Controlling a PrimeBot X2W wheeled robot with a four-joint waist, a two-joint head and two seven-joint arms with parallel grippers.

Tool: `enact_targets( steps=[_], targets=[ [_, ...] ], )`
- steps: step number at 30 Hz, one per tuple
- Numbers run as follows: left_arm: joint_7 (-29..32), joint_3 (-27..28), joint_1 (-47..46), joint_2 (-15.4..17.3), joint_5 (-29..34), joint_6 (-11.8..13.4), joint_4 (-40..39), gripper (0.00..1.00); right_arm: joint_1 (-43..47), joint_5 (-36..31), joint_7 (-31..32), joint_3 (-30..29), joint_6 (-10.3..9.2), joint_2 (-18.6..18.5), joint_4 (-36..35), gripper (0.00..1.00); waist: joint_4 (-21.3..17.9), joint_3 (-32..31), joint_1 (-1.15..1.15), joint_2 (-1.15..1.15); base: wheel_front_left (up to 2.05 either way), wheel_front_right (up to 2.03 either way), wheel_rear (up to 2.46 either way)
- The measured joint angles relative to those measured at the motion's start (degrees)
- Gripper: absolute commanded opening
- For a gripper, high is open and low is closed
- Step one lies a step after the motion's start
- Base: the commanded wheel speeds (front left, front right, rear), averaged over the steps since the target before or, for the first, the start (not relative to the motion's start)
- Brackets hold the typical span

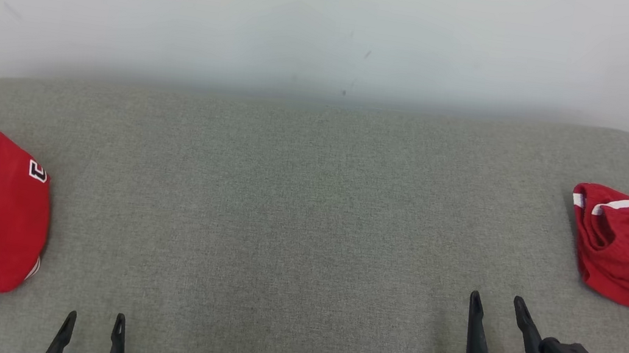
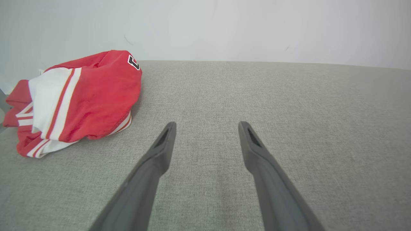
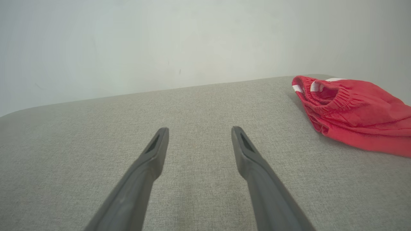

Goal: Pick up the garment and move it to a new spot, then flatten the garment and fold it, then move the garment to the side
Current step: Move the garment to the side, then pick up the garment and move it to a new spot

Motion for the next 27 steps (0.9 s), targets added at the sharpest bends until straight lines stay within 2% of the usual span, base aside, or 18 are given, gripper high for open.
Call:
enact_targets(
  steps=[16, 27],
  targets=[
    [0.01, 0.24, 0.87, -0.05, -0.40, -0.13, -0.19, 1.00, 2.63, -0.55, 0.00, 0.60, 0.00, 0.65, -2.02, 1.00, 0.81, -0.69, 0.01, 0.00, 0.00, 0.00, 0.00],
    [0.01, 0.63, 0.21, -0.08, -1.25, 0.63, -0.12, 1.00, 2.57, -0.81, 0.01, 2.10, 0.00, 0.70, -3.09, 1.00, 5.38, 0.36, 0.01, 0.01, 0.00, 0.00, 0.00]
  ],
)
